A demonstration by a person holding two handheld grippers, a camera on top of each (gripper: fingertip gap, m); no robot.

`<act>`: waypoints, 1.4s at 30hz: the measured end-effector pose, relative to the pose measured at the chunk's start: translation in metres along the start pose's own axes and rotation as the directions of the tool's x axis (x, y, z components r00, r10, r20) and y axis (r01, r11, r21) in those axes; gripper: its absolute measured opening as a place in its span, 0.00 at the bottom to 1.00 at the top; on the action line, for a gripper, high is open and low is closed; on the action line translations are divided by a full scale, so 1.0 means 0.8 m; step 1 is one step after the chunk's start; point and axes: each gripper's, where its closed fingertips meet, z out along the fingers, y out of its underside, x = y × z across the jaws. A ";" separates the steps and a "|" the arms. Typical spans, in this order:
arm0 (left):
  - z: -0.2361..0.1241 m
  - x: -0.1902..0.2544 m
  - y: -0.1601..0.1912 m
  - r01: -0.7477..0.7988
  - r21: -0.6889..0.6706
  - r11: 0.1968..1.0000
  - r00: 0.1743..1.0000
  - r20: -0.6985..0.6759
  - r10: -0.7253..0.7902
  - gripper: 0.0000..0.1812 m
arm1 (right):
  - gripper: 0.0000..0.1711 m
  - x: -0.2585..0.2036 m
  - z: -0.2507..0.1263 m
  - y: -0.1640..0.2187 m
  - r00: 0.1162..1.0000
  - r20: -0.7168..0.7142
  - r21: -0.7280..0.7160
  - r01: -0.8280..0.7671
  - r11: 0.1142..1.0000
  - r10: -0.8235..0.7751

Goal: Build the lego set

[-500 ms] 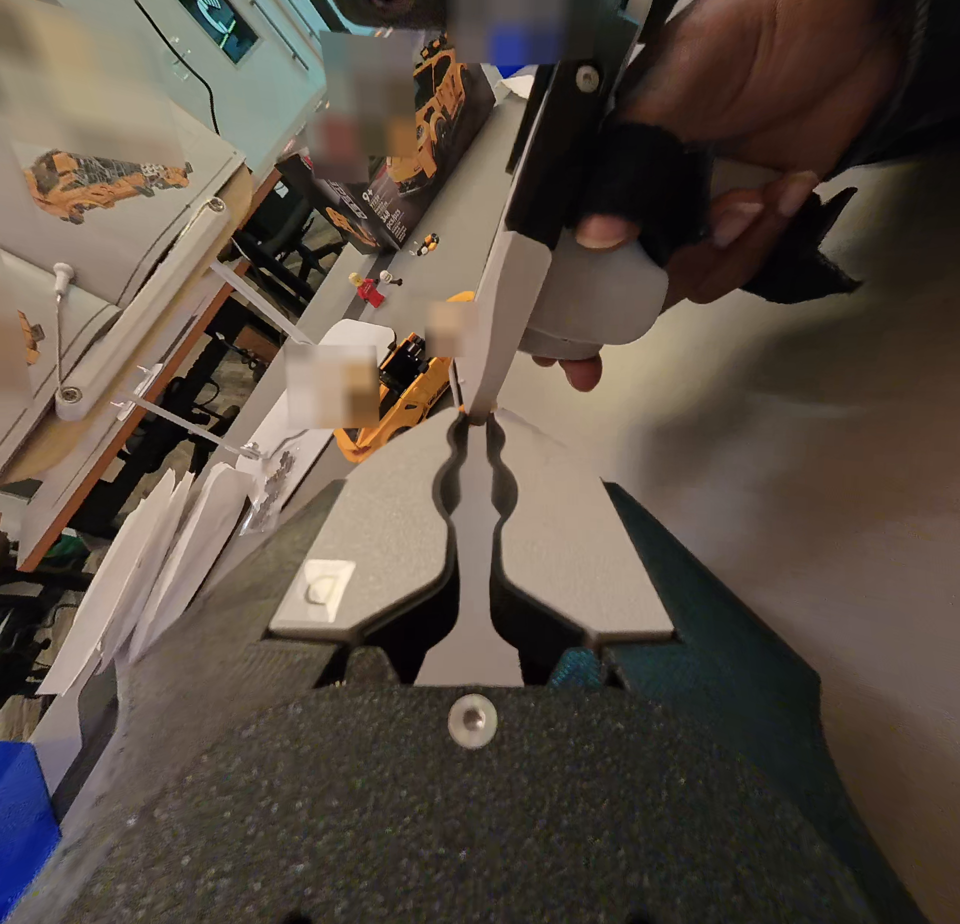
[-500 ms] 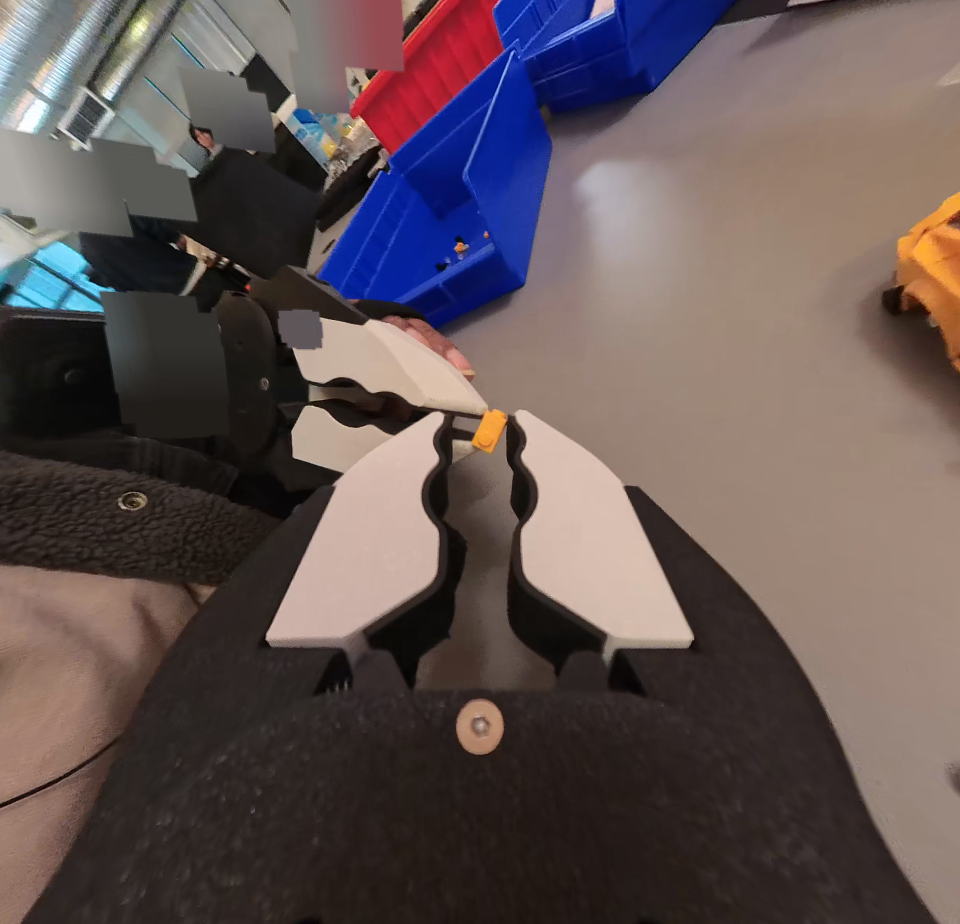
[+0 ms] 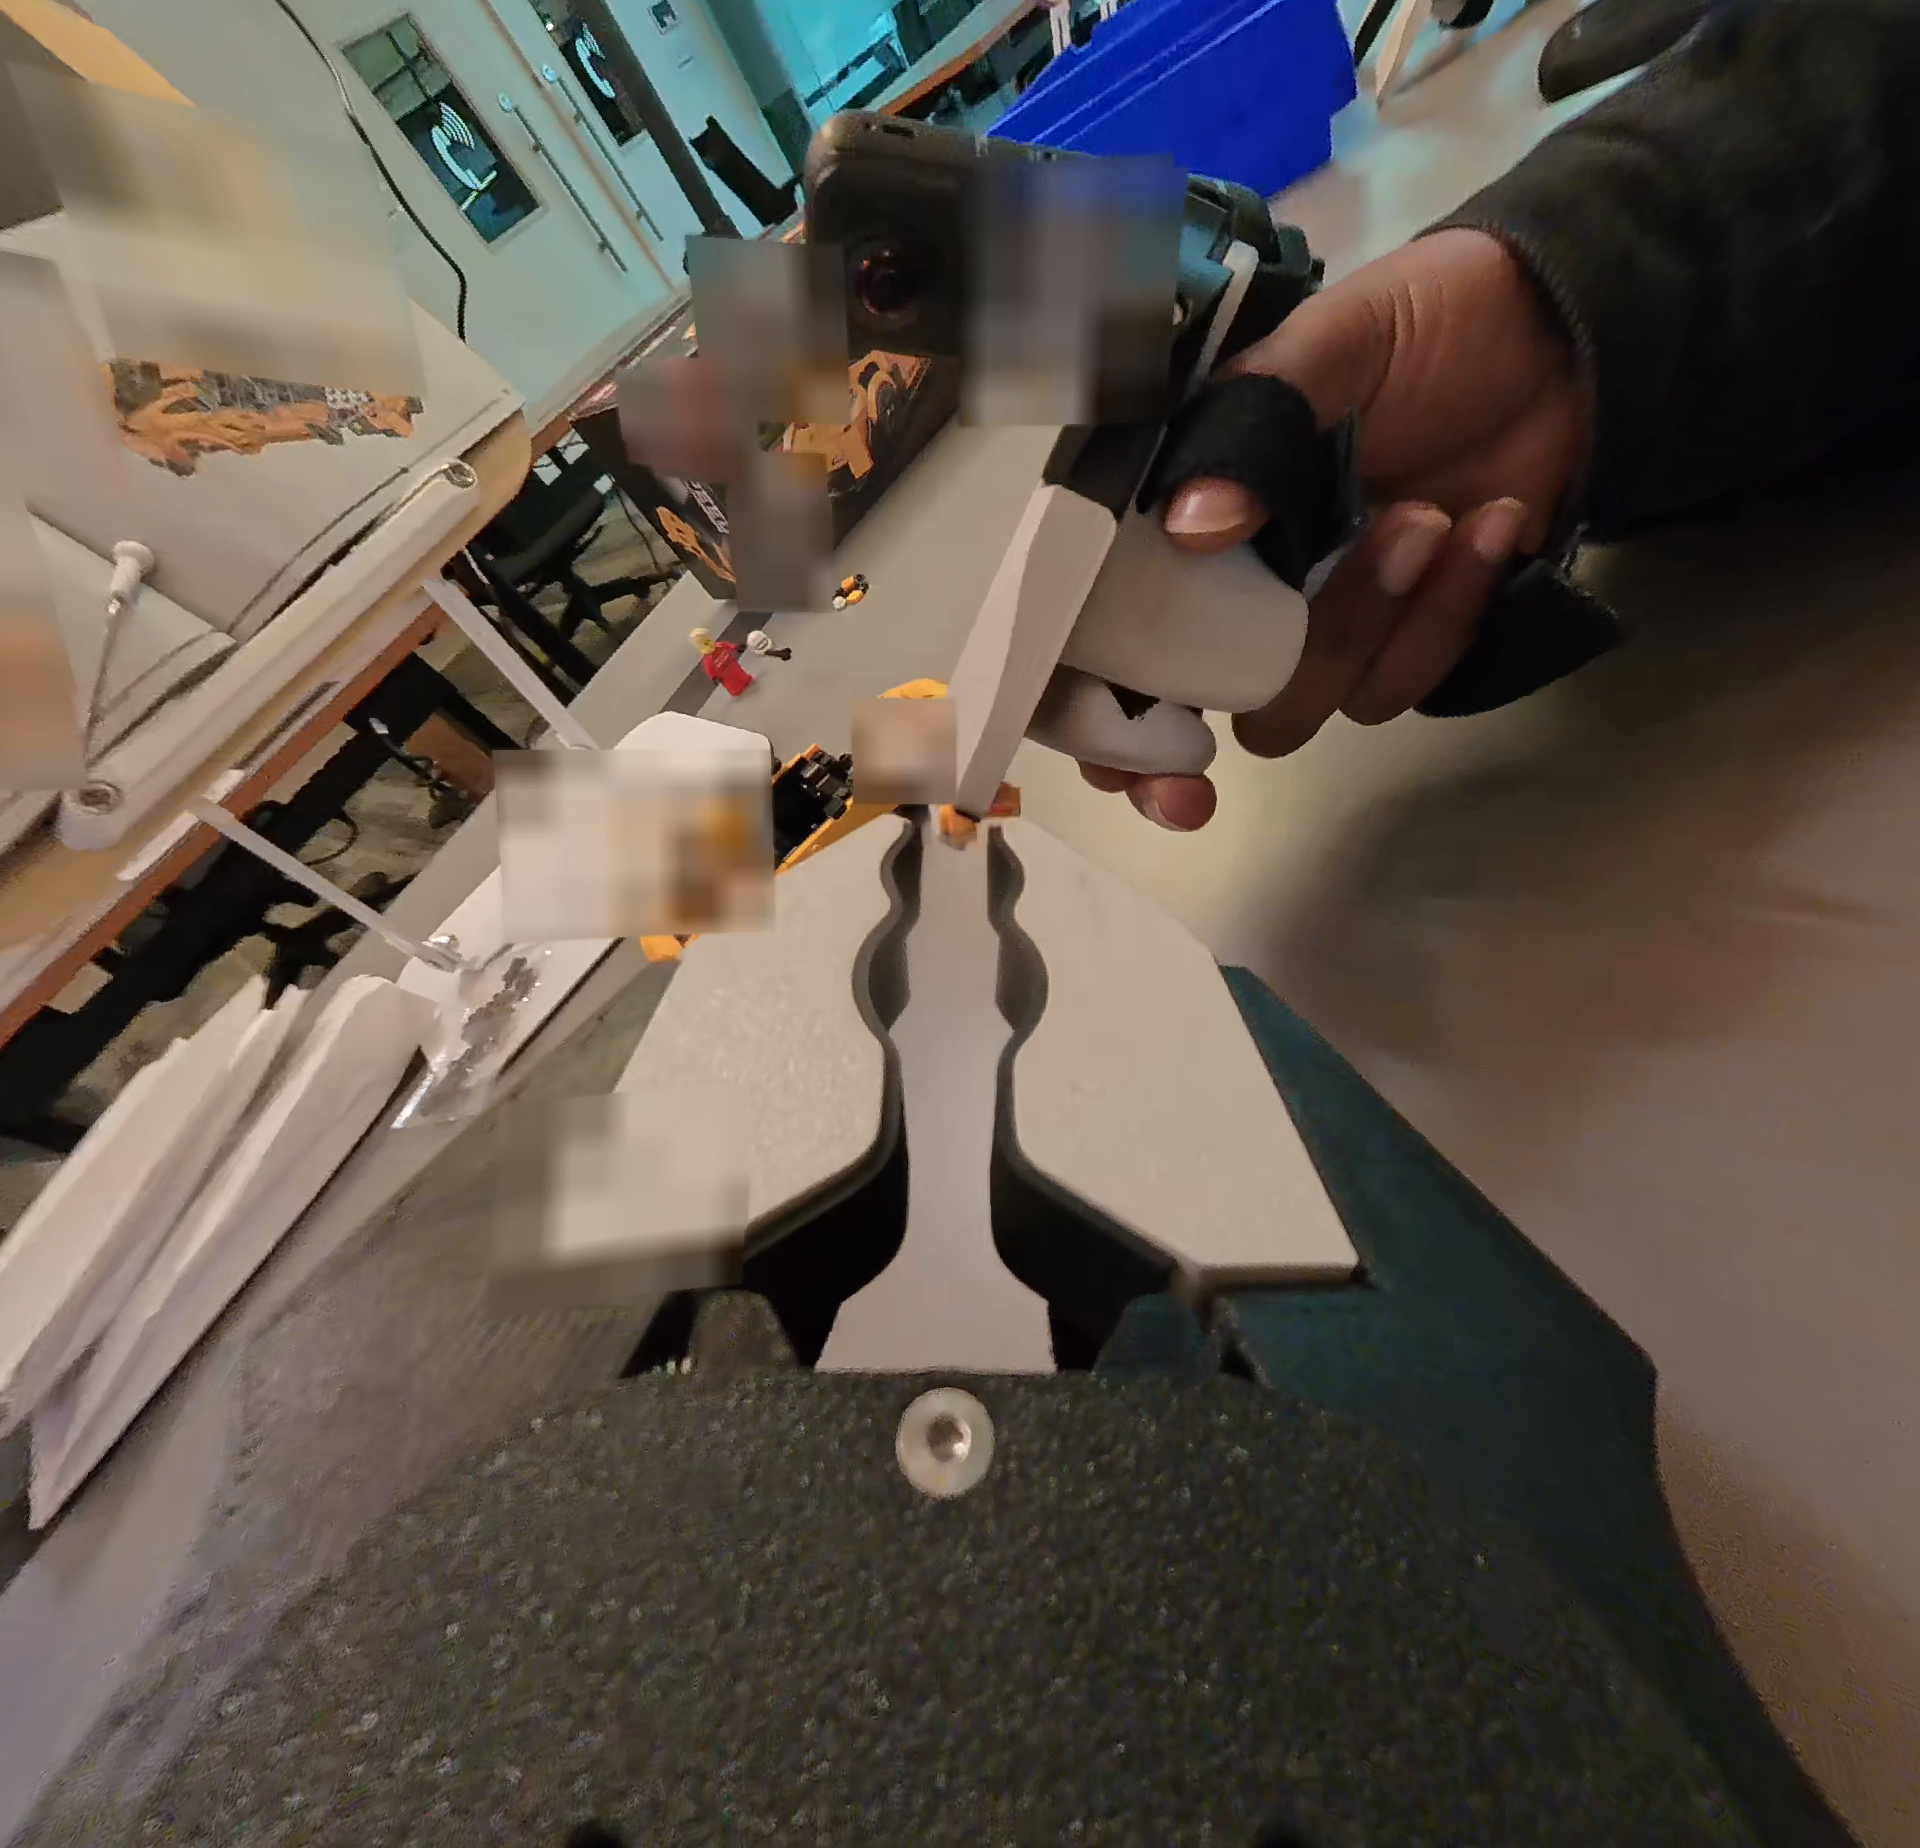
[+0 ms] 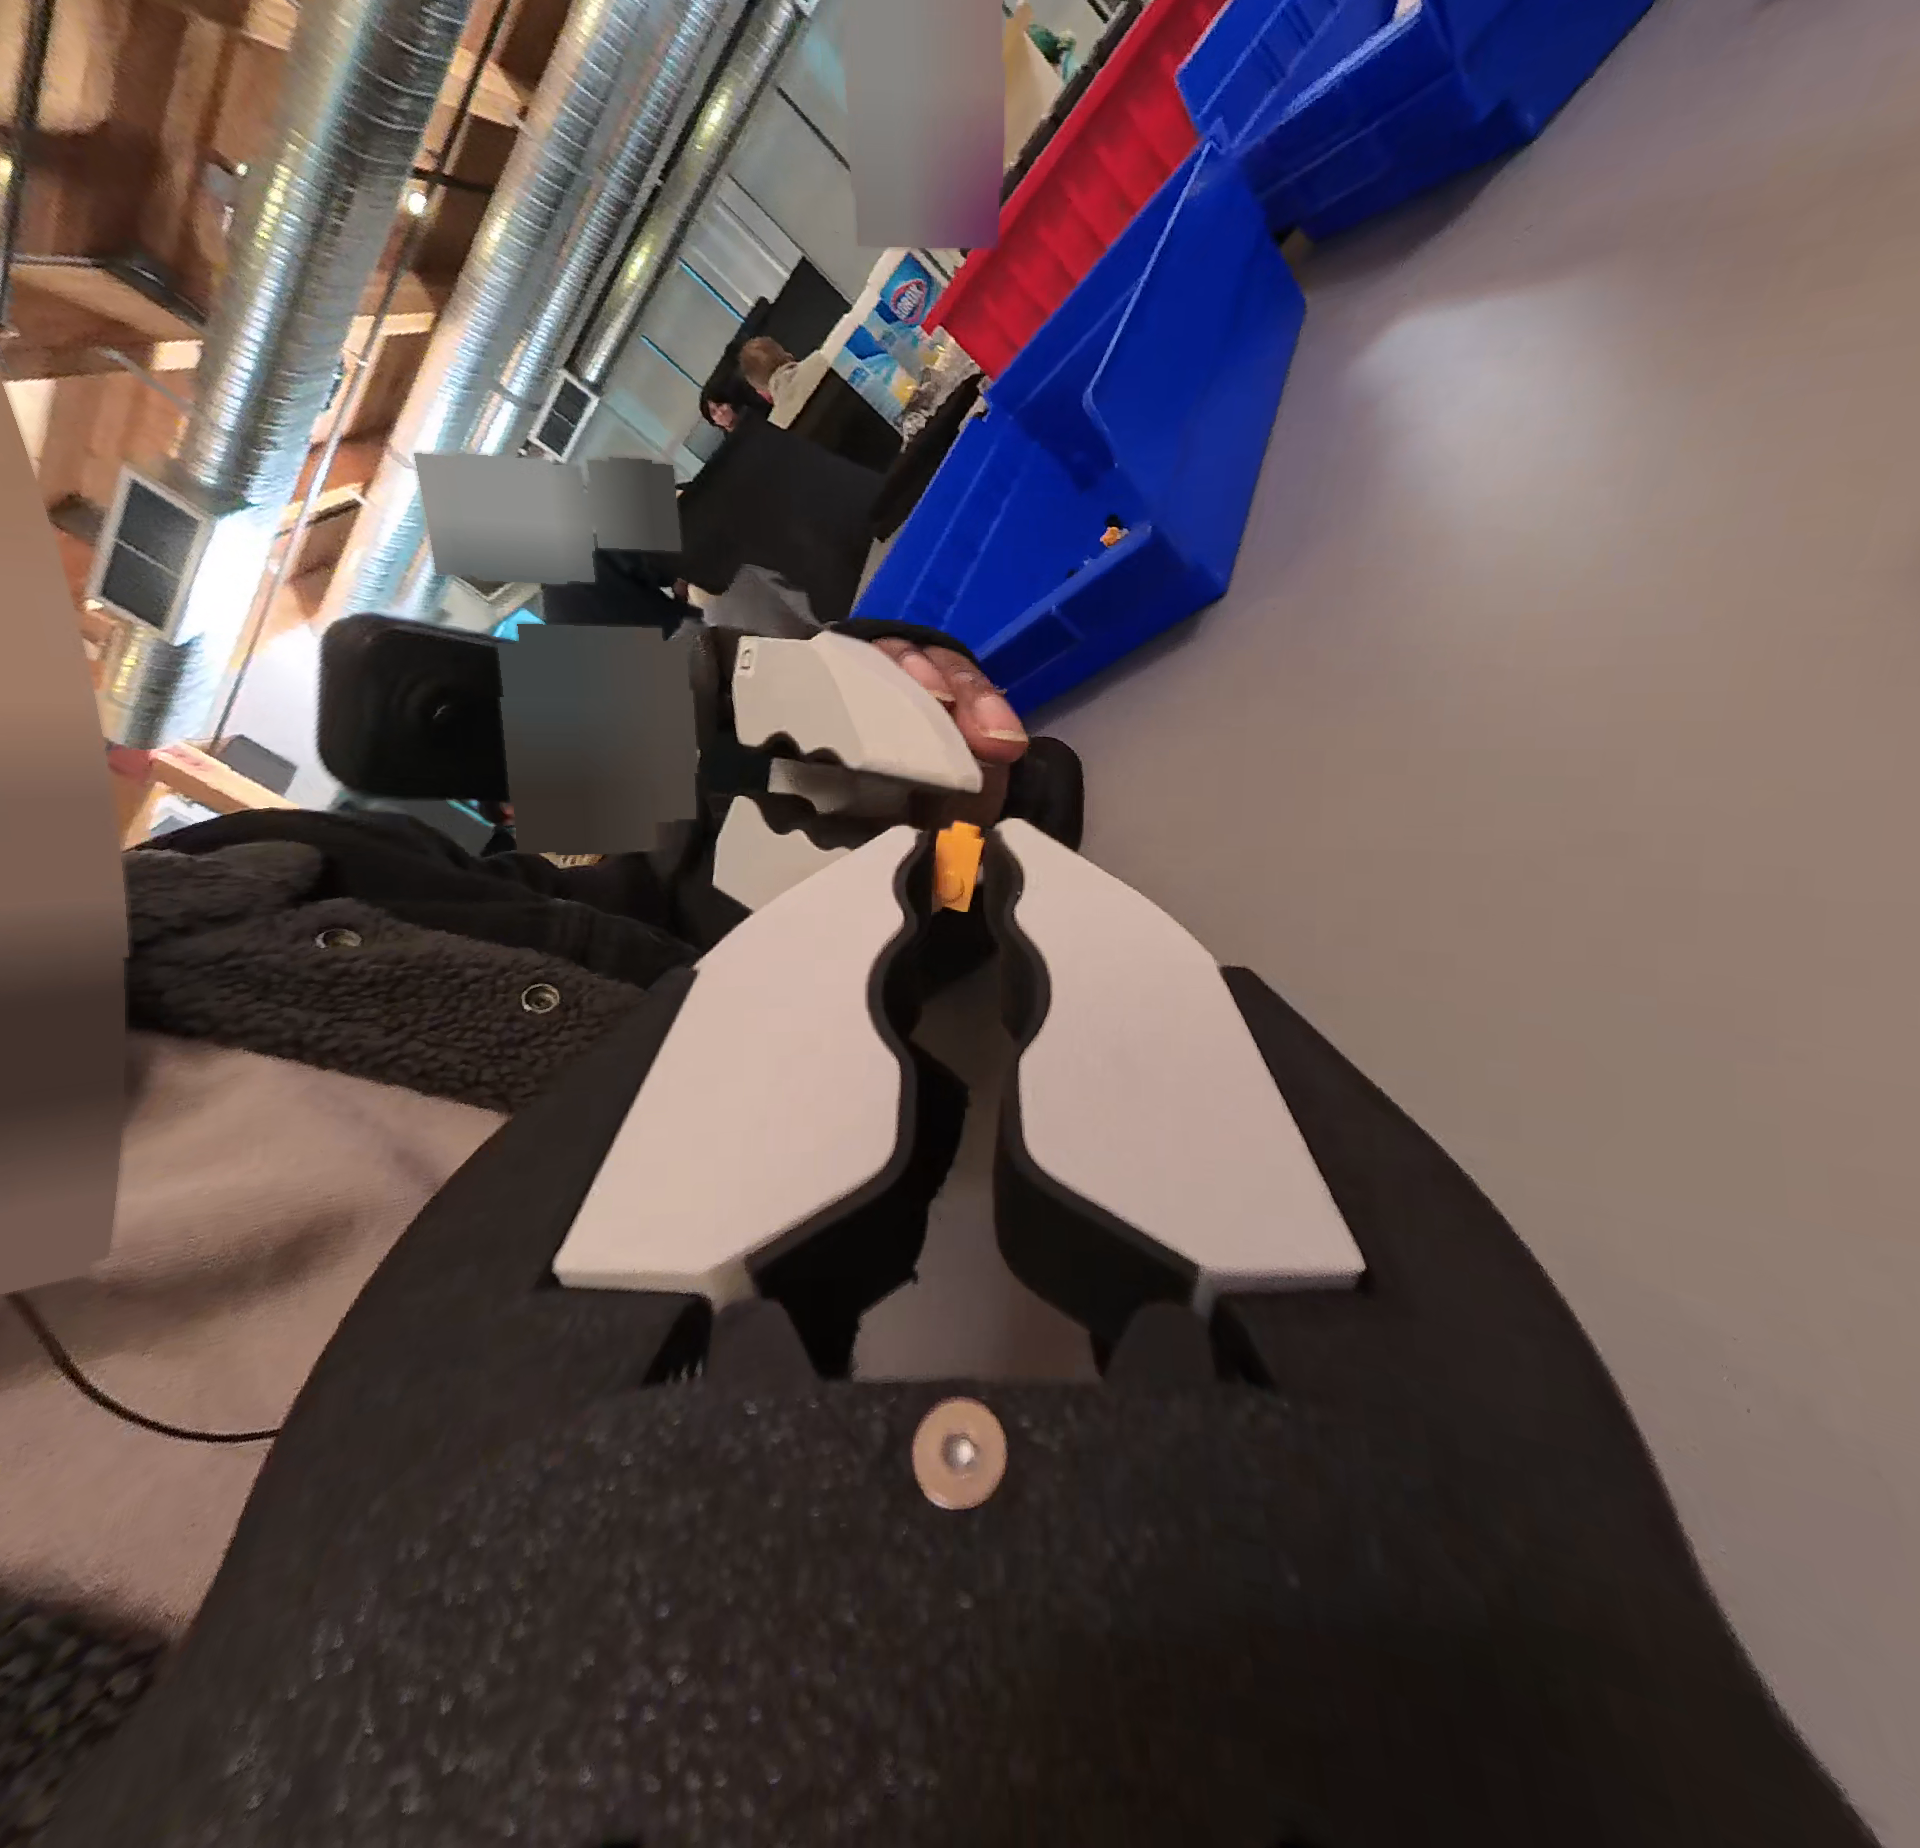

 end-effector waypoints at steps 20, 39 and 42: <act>-0.005 -0.008 -0.006 0.194 0.091 0.977 0.980 -0.067 -0.188 0.04 | 0.08 0.061 -0.134 -0.046 0.700 -0.476 -0.342 0.410 0.845 -0.532; 0.003 -0.007 0.005 0.194 0.058 0.979 0.980 -0.048 -0.192 0.03 | 0.05 0.145 -0.144 0.047 0.658 -0.500 -0.675 0.112 0.729 -0.563; 0.003 -0.006 0.005 0.195 0.056 0.979 0.980 -0.052 -0.192 0.03 | 0.04 0.146 -0.144 0.047 0.660 -0.504 -0.669 0.109 0.735 -0.557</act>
